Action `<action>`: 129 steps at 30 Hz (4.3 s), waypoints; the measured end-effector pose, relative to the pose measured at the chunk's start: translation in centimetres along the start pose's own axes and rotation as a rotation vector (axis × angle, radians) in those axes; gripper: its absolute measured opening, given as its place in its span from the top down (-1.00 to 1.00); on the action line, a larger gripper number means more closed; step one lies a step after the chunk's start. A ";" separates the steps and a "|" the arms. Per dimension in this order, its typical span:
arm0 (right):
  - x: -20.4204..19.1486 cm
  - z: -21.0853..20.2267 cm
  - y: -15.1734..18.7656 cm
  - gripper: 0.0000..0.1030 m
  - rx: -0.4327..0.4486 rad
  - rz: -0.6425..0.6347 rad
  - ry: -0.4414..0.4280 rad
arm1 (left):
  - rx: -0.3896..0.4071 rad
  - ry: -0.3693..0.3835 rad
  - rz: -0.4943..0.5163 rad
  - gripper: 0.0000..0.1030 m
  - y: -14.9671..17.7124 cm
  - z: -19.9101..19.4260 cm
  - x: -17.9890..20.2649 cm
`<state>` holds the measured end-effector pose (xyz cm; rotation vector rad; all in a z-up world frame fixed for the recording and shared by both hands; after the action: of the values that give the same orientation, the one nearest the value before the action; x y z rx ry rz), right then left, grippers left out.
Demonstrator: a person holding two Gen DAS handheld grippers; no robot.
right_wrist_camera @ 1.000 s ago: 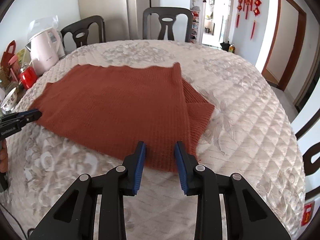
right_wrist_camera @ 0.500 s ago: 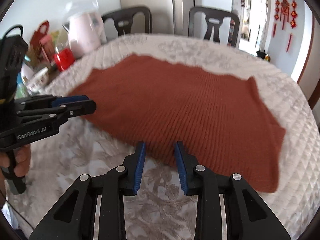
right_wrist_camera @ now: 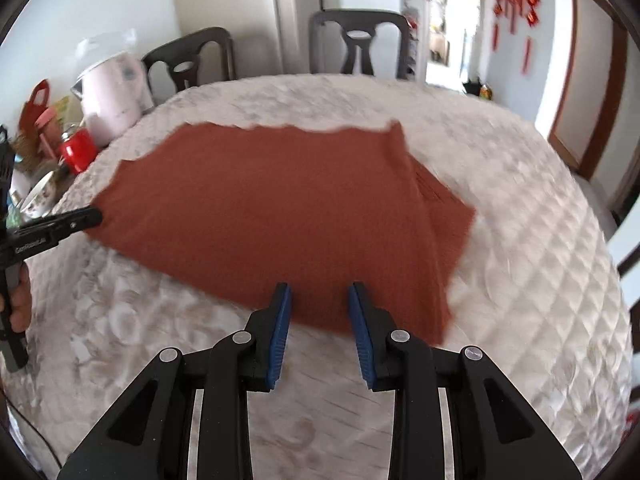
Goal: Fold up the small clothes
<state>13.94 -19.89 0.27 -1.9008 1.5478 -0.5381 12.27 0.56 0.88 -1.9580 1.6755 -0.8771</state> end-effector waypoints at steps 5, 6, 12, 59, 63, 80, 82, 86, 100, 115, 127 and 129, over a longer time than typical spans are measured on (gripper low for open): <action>1.3 -1.7 -0.1 0.40 0.033 0.067 -0.024 | 0.004 0.033 -0.004 0.49 0.6 -1.0 -0.4; 1.9 -2.3 -0.1 0.40 0.045 0.095 -0.024 | 0.007 0.037 -0.016 0.49 0.6 -1.4 -0.7; 6.2 -2.9 0.8 0.04 0.053 0.307 -0.078 | 0.040 0.022 -0.112 0.10 0.7 -2.8 -3.3; 8.9 0.7 0.6 0.15 0.082 0.642 -0.338 | -0.001 0.312 -0.484 -0.04 -0.5 2.0 -5.4; 9.3 1.1 1.0 0.61 0.057 0.655 -0.313 | 0.000 0.260 -0.443 0.33 -0.8 2.4 -4.9; 7.7 -3.1 2.0 0.65 0.001 0.567 -0.330 | -0.008 0.264 -0.346 0.61 0.4 -1.6 -4.8; 7.2 -3.7 2.5 0.65 -0.009 0.553 -0.332 | -0.010 0.271 -0.344 0.61 1.0 -2.3 -4.9; 6.3 -5.0 3.8 0.65 -0.023 0.535 -0.335 | -0.007 0.279 -0.347 0.61 2.6 -4.1 -5.1; 5.5 -7.0 9.6 0.65 -0.062 0.563 -0.307 | -0.038 0.283 -0.352 0.61 8.5 -6.8 -5.3; 5.4 -8.8 10.3 0.55 -0.055 0.484 -0.253 | -0.034 0.275 -0.306 0.54 9.7 -7.8 -5.8; 1.5 -8.7 6.7 0.55 0.038 0.227 -0.155 | 0.097 0.224 -0.156 0.54 5.6 -10.0 -3.4; 1.0 -7.4 6.8 0.55 0.012 0.201 -0.128 | 0.082 0.233 -0.124 0.54 5.3 -8.6 -2.2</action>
<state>4.37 -23.26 0.88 -1.7114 1.6243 -0.3300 2.34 2.51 3.09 -1.9836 1.6251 -1.2424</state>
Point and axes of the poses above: each gripper's, at about its wrist camera, not at the fingertips, and z roughly the way its jaws point, x to its right, y to its underside, the point moved 1 cm from there along z, roughly the way its jaws point, and after that the axes turned 2 degrees about x, right-handed, at the moved point
